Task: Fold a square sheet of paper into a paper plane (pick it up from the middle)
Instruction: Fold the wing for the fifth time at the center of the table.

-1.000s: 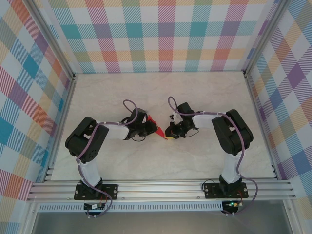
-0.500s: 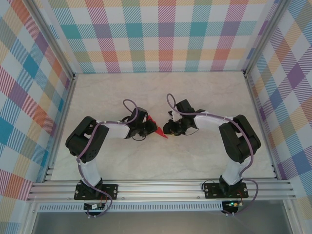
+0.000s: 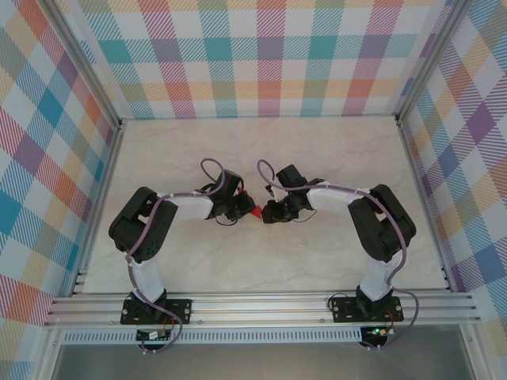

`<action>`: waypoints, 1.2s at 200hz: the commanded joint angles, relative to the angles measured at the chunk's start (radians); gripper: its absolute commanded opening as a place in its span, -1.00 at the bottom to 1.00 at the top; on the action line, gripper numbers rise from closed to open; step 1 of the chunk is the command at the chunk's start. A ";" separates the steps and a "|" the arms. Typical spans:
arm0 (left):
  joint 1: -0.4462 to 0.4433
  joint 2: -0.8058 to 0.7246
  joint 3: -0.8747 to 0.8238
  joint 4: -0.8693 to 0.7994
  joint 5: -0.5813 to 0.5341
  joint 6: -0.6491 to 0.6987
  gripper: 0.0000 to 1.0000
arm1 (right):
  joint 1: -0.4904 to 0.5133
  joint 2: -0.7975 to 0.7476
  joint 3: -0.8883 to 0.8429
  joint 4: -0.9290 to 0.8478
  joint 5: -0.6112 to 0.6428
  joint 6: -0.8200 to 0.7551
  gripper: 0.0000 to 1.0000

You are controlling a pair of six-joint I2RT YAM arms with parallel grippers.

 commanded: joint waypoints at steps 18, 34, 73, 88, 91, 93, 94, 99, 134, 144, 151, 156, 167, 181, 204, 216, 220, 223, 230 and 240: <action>-0.004 0.054 0.007 -0.102 -0.040 -0.003 -0.70 | 0.005 0.017 0.030 0.017 0.029 -0.080 -0.46; -0.004 0.058 0.010 -0.101 -0.040 -0.003 -0.70 | 0.005 0.027 0.035 0.018 0.015 -0.093 -0.46; -0.004 0.060 0.013 -0.103 -0.038 -0.003 -0.70 | 0.005 0.050 0.043 0.021 -0.028 -0.107 -0.51; -0.004 0.060 0.013 -0.105 -0.038 -0.003 -0.70 | 0.005 0.055 0.043 0.024 -0.032 -0.107 -0.54; -0.004 0.060 0.013 -0.104 -0.038 -0.003 -0.70 | 0.005 0.057 0.043 0.025 -0.032 -0.108 -0.55; -0.004 0.060 0.013 -0.105 -0.038 -0.002 -0.70 | 0.005 0.057 0.043 0.026 -0.032 -0.108 -0.56; -0.004 0.060 0.013 -0.104 -0.036 -0.002 -0.70 | 0.005 0.057 0.044 0.026 -0.032 -0.108 -0.56; -0.004 0.060 0.013 -0.104 -0.036 -0.004 -0.70 | 0.005 0.059 0.045 0.026 -0.033 -0.108 -0.57; -0.004 0.060 0.016 -0.105 -0.035 -0.002 -0.70 | 0.005 0.069 0.039 0.041 -0.036 -0.116 -0.62; -0.004 0.060 0.016 -0.107 -0.033 -0.002 -0.70 | 0.005 0.070 0.035 0.051 -0.041 -0.123 -0.63; -0.004 0.060 0.016 -0.107 -0.034 -0.002 -0.70 | 0.005 0.069 0.030 0.061 -0.051 -0.128 -0.64; -0.004 0.060 0.018 -0.108 -0.033 -0.001 -0.70 | 0.005 0.068 0.026 0.069 -0.056 -0.132 -0.65; -0.004 0.060 0.019 -0.110 -0.033 -0.001 -0.70 | 0.005 0.063 0.016 0.088 -0.074 -0.139 -0.68; -0.004 0.060 0.019 -0.110 -0.033 0.000 -0.70 | 0.005 0.063 0.011 0.101 -0.082 -0.145 -0.70; -0.004 0.062 0.019 -0.110 -0.032 -0.001 -0.70 | 0.005 0.076 0.017 0.094 -0.072 -0.150 -0.71; -0.003 0.061 0.021 -0.111 -0.031 -0.001 -0.70 | 0.005 0.081 0.017 0.093 -0.070 -0.152 -0.71; -0.003 0.060 0.021 -0.110 -0.030 0.001 -0.70 | 0.005 0.084 0.017 0.093 -0.070 -0.153 -0.71; -0.004 0.060 0.021 -0.111 -0.030 0.001 -0.70 | 0.005 0.086 0.017 0.093 -0.070 -0.153 -0.71; -0.004 0.060 0.023 -0.112 -0.030 0.001 -0.70 | 0.005 0.089 0.017 0.092 -0.070 -0.153 -0.71; -0.004 0.059 0.025 -0.112 -0.029 0.002 -0.70 | 0.004 0.093 0.017 0.092 -0.071 -0.153 -0.70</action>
